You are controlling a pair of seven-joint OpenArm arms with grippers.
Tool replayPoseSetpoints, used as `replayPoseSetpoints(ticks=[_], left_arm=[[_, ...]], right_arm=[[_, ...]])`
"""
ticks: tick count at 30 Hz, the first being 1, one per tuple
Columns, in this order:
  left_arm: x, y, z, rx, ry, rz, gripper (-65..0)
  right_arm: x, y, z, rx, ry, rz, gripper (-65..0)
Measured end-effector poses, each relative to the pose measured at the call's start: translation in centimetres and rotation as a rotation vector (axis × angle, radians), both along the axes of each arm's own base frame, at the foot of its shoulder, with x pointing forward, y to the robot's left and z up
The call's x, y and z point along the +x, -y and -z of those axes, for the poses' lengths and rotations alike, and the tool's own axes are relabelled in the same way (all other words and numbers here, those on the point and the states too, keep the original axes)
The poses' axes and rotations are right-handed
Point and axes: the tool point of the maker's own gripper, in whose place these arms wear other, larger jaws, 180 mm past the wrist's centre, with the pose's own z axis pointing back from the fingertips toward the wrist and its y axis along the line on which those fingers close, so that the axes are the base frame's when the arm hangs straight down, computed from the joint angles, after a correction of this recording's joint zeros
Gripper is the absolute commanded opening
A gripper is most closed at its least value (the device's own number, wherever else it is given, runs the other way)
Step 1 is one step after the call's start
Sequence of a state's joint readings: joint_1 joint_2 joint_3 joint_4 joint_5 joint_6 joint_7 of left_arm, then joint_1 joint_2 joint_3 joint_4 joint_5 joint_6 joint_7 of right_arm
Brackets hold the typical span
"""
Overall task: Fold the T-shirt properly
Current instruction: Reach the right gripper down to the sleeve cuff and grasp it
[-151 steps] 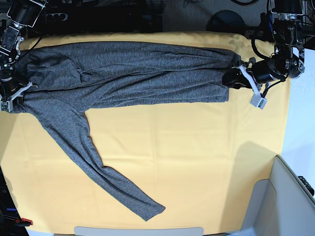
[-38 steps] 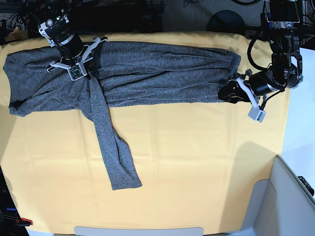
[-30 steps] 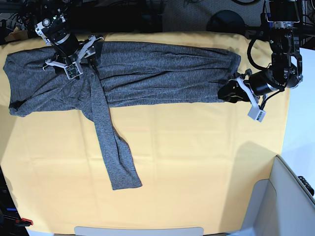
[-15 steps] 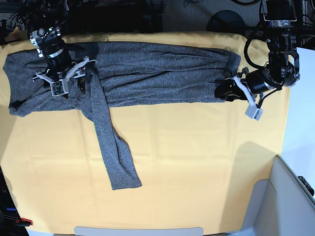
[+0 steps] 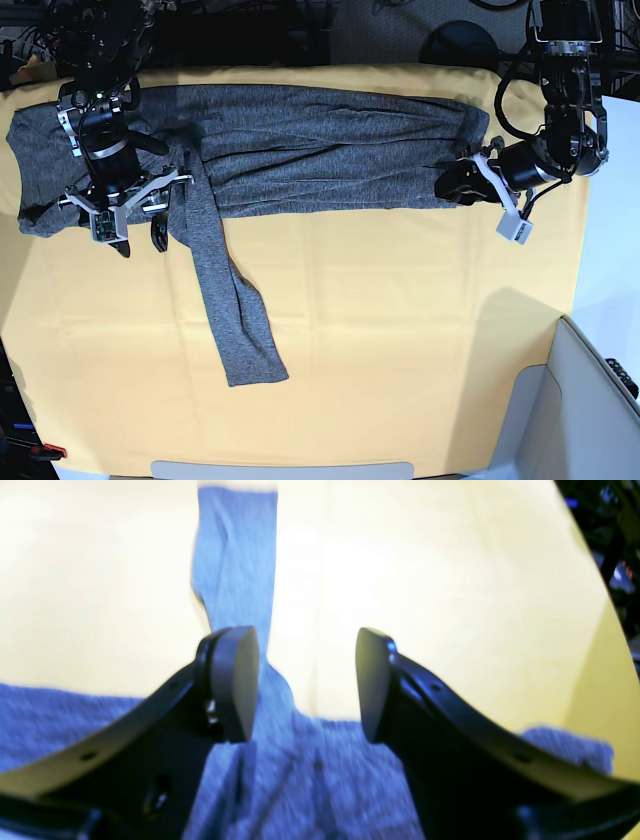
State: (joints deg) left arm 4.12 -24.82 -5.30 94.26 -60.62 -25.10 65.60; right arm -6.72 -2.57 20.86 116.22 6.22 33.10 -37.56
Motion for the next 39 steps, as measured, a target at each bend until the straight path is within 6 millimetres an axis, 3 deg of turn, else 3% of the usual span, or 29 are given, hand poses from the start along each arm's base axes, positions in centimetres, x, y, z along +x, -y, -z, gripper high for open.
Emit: replayPoseSetpoints(ticks=[5, 16, 22, 28, 39], left_arm=[[0.0, 0.0, 0.0, -0.001, 0.000, 0.000, -44.9], [0.0, 0.0, 0.0, -0.001, 0.001, 0.000, -44.9], [0.2, 0.0, -0.2, -0.003, 0.008, 0.000, -44.9], [0.3, 0.0, -0.2, -0.003, 0.010, -0.001, -44.9], [0.1, -0.2, -0.1, 0.004, 0.006, -0.001, -44.9]], right_arm=[[1.1, -0.3, -0.8, 0.018, 0.030, 0.001, -35.4], [4.0, -0.3, 0.7, 0.076, 0.003, 0.004, -35.4], [7.3, -1.7, 1.0, 0.165, 0.000, -0.004, -35.2], [11.5, -0.1, 3.2, 0.307, -0.072, 0.163, -35.2], [19.4, -4.3, 6.6, 0.499, -0.135, 0.161, -35.1]])
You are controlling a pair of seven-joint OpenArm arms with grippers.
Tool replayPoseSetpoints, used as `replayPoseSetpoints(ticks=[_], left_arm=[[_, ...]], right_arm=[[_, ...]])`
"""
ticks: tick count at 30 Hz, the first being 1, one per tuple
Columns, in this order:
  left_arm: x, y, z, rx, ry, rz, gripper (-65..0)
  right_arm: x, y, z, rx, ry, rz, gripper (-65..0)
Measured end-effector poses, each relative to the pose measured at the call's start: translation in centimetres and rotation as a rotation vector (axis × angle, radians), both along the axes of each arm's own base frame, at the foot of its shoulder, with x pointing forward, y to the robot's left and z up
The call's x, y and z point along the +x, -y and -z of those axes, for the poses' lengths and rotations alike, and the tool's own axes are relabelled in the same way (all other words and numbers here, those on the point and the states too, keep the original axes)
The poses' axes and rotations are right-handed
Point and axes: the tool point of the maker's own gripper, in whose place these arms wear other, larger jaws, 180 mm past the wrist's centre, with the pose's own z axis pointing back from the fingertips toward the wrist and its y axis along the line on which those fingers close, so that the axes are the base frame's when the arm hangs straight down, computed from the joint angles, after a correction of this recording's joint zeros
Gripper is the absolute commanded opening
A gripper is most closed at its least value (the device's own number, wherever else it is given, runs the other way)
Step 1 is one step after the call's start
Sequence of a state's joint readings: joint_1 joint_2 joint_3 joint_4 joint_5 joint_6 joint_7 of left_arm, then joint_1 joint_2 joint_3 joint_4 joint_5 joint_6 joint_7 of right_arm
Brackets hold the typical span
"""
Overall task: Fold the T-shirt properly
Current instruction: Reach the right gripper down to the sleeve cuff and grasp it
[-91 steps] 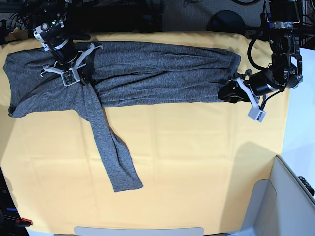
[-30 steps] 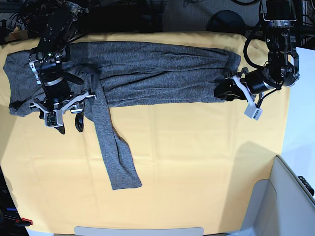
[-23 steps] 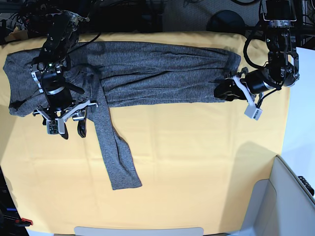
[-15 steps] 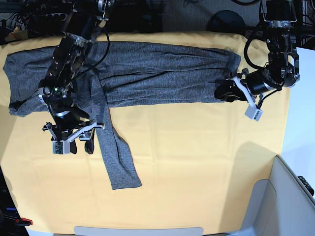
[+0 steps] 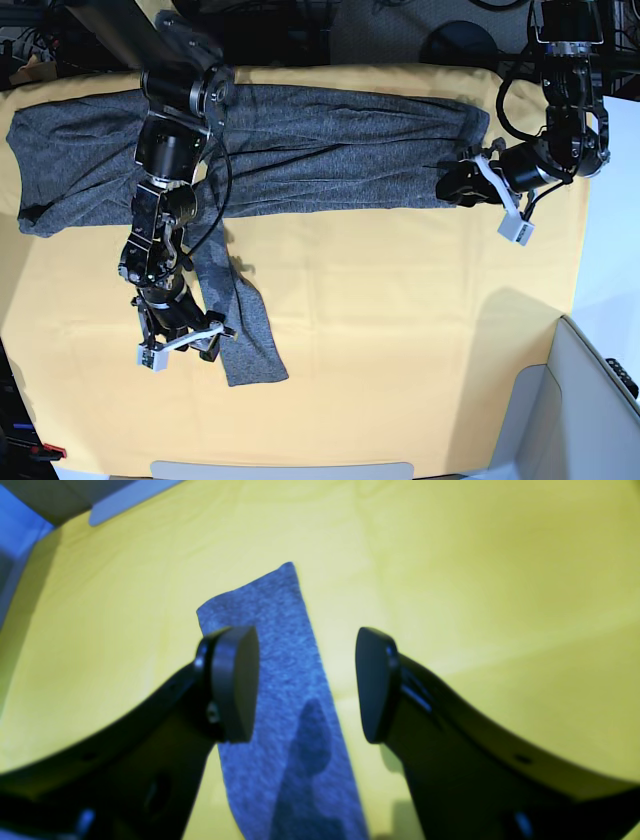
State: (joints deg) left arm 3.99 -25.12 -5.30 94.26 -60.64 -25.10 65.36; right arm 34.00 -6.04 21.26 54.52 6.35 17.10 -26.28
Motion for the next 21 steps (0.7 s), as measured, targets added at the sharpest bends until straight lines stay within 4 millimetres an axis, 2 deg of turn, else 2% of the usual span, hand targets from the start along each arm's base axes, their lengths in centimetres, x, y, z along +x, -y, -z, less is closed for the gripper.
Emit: replayPoseSetpoints(ticks=[3, 5, 7, 9, 12, 14, 17, 21], left_arm=[[0.0, 0.0, 0.0, 0.001, -0.001, 0.001, -44.9], [0.0, 0.0, 0.0, 0.000, 0.001, 0.000, -44.9], [0.1, 0.0, -0.1, 0.000, 0.001, 0.001, -44.9], [0.1, 0.0, -0.1, 0.003, 0.000, 0.002, -44.9], [0.1, -0.1, -0.1, 0.005, 0.000, 0.002, -44.9], [0.1, -0.1, -0.1, 0.004, 0.000, 0.002, -44.9], [0.1, -0.1, -0.1, 0.002, 0.002, 0.003, -44.9], [0.3, -0.1, -0.2, 0.004, 0.006, 0.003, -44.9]], right_arm=[[1.0, -1.3, 1.6, 0.040, -0.024, -0.016, -35.1], [1.7, -1.4, 2.2, 0.052, -0.032, -0.013, -35.1], [2.3, -0.4, 2.6, 0.090, -0.031, 0.030, -35.1], [2.5, 1.5, 3.1, 0.119, -0.040, 0.117, -35.1], [1.8, 4.2, 4.3, 0.135, -0.059, 0.209, -35.1], [1.3, 5.2, 4.8, 0.120, -0.065, 0.223, -35.1], [1.3, 5.7, 4.7, 0.116, -0.063, 0.228, -35.1], [1.0, 5.4, 5.1, 0.116, -0.065, 0.225, -35.1]])
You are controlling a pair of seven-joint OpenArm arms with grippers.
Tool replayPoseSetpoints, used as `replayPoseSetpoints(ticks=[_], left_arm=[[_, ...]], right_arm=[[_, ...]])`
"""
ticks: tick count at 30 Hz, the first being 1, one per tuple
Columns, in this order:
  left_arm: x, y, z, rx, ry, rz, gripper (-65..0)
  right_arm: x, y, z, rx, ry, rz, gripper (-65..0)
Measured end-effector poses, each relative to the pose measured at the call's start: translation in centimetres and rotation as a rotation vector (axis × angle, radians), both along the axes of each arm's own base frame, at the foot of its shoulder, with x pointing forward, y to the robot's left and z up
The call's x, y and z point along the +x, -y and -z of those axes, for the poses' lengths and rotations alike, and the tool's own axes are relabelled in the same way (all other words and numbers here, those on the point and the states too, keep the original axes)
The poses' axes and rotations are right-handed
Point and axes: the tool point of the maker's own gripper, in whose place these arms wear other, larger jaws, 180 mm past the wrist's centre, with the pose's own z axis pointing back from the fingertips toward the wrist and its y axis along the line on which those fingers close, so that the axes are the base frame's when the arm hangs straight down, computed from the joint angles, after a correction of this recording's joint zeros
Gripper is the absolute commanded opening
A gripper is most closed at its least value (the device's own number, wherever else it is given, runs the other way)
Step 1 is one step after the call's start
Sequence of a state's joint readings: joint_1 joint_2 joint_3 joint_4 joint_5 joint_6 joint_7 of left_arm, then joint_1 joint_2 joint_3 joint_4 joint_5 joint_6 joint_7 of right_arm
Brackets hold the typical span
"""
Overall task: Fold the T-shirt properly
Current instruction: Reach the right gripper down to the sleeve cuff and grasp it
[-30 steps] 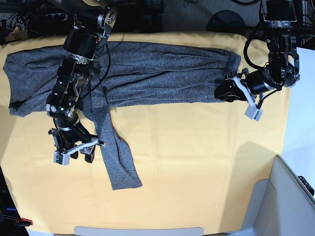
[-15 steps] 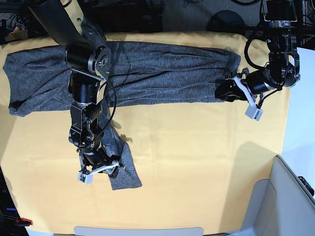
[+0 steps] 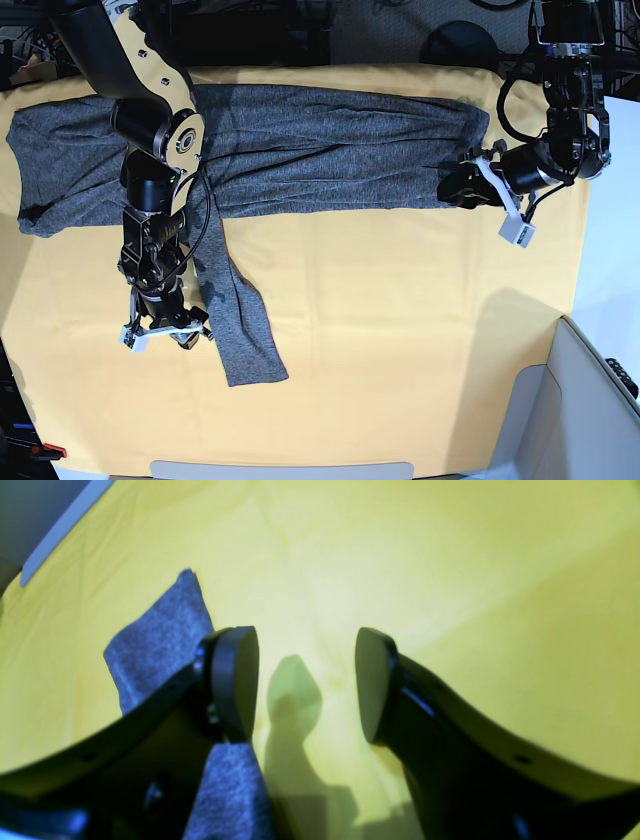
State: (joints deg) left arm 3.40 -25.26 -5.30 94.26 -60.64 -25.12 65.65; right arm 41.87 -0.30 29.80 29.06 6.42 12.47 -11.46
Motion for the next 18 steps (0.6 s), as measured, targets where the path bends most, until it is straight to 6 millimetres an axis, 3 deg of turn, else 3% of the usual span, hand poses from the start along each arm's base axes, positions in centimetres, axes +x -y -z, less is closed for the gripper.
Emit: replayPoseSetpoints(ticks=[5, 11, 18], left_arm=[[0.2, 0.0, -0.2, 0.000, 0.006, 0.001, -44.9], [0.2, 0.0, -0.2, 0.001, 0.005, 0.001, -44.9], [0.2, 0.0, -0.2, 0.000, 0.005, 0.001, -44.9]], right_arm=[[0.0, -0.8, 0.1, 0.009, 0.008, -0.001, -35.2], [0.1, -3.8, 0.3, 0.046, 0.010, -0.034, -35.2], [-0.3, -4.5, 0.7, 0.058, 0.022, -0.030, -35.2]])
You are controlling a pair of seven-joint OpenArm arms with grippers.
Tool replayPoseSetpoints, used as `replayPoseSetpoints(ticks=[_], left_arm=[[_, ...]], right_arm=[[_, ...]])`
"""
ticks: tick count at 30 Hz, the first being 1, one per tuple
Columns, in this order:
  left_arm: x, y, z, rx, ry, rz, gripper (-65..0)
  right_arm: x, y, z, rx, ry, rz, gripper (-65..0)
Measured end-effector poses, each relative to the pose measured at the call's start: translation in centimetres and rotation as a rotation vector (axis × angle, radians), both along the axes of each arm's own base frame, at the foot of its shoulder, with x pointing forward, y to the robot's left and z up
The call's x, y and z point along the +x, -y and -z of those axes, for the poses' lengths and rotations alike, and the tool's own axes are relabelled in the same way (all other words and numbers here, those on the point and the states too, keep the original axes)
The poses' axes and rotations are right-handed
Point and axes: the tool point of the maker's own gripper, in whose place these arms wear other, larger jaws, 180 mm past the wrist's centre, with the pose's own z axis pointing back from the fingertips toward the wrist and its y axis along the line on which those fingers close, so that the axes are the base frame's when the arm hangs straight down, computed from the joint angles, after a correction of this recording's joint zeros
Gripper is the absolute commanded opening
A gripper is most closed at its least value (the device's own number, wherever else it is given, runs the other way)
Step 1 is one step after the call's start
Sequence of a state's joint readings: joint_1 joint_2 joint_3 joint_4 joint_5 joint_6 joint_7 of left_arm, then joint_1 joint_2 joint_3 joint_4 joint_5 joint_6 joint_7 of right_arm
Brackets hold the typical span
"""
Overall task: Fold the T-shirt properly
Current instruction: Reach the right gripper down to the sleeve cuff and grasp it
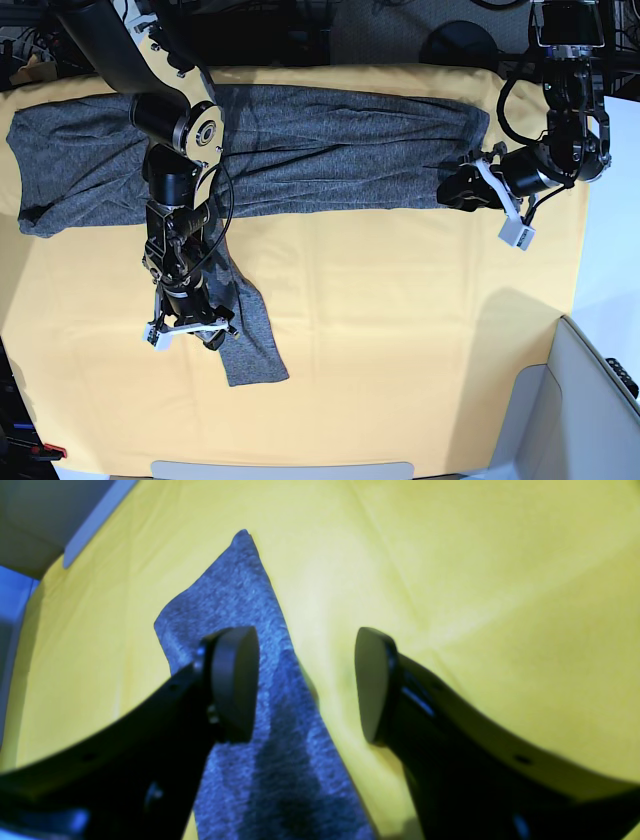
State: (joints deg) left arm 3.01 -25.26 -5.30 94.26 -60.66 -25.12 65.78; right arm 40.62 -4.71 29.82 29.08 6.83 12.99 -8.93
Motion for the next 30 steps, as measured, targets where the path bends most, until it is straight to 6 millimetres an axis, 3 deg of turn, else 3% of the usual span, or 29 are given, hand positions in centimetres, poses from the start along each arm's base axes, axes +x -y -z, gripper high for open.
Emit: replayPoseSetpoints(ticks=[22, 24, 28, 30], left_arm=[[-0.1, 0.0, 0.1, 0.001, -0.004, 0.000, -44.9], [-0.2, 0.0, 0.2, 0.001, -0.006, 0.000, -44.9], [-0.2, 0.0, 0.2, 0.001, -0.006, 0.000, -44.9], [-0.2, 0.0, 0.2, 0.001, -0.006, 0.000, -44.9]], right_arm=[[-0.4, -3.7, 0.5, 0.044, 0.001, -0.032, -36.4], [-0.5, -3.8, 0.5, 0.045, 0.000, -0.036, -41.5], [-0.7, -4.0, 1.0, 0.050, -0.021, -0.045, -60.8], [-0.8, -4.2, 1.1, 0.033, -0.027, -0.057, -65.0]])
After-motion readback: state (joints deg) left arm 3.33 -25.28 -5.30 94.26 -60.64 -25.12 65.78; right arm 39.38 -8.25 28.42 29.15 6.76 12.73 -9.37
